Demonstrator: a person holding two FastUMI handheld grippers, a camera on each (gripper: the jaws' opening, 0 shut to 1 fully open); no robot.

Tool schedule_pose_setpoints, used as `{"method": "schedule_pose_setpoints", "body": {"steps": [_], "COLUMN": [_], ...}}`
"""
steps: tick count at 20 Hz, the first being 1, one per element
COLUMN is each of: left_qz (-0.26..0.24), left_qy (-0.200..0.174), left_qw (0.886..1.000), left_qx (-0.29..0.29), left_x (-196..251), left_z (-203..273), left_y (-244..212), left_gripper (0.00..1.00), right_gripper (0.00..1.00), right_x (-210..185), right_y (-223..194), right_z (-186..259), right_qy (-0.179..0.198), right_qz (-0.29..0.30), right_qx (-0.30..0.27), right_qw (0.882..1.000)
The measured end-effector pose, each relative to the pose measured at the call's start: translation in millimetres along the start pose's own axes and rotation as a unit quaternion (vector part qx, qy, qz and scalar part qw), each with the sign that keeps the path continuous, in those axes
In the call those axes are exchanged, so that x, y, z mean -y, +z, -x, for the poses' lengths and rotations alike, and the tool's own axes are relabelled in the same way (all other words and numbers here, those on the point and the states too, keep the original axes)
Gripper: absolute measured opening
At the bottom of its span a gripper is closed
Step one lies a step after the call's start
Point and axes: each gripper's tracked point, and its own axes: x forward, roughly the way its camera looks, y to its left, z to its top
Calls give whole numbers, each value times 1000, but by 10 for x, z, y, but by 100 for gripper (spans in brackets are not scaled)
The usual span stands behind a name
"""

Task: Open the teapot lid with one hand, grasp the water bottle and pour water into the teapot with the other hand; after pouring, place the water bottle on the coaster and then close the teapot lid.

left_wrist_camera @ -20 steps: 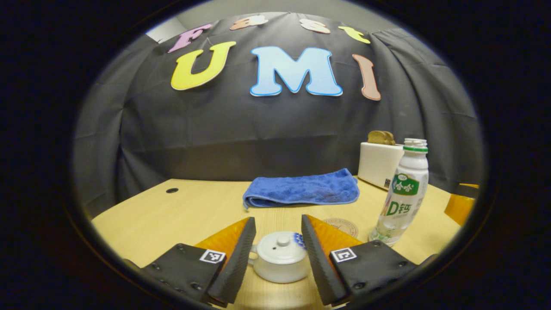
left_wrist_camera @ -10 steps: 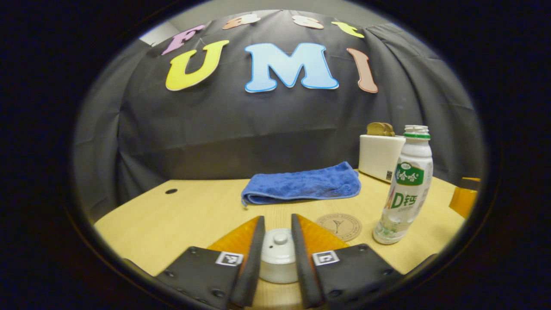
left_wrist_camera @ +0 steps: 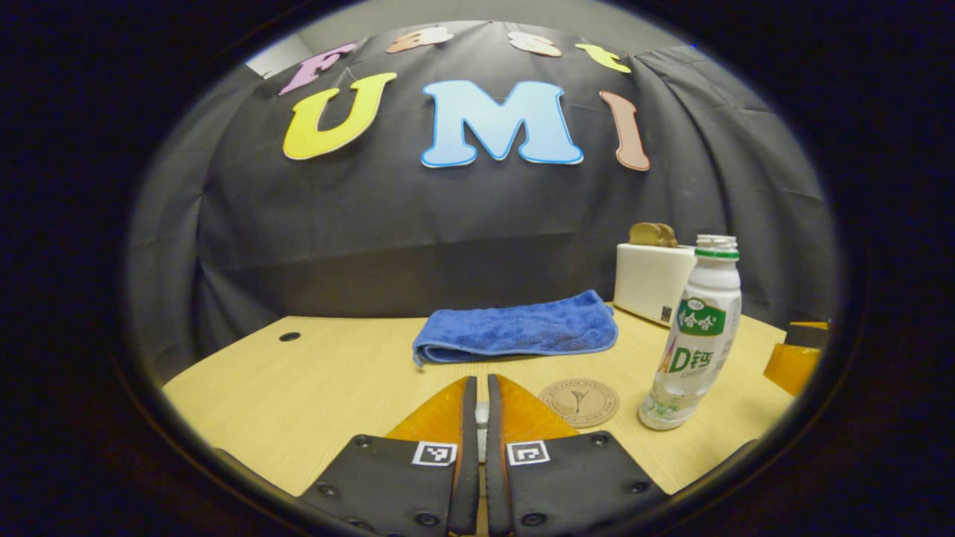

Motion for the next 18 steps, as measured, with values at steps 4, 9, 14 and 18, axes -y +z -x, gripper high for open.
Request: {"method": "schedule_pose_setpoints", "body": {"steps": [4, 9, 14, 18], "left_qz": [25, 29, 21, 15], "left_qy": [-5, 31, 67, 80], "left_qw": [1000, 999, 997, 997], "left_qx": [13, 29, 19, 4], "left_x": [-84, -553, -1030, -1251], "left_z": [55, 96, 92, 89], "left_y": [132, 216, 89, -37], "left_gripper": [14, 14, 10, 14], "right_gripper": [97, 97, 97, 97], "right_x": [-51, -153, -222, -247], "right_y": [-22, -21, -63, -97], "right_z": [-38, -117, -254, -396], "right_qy": [7, 19, 23, 25], "right_qz": [4, 13, 28, 46], "right_qx": [-4, -3, -8, -11], "right_qw": [1000, 1000, 999, 999]}}
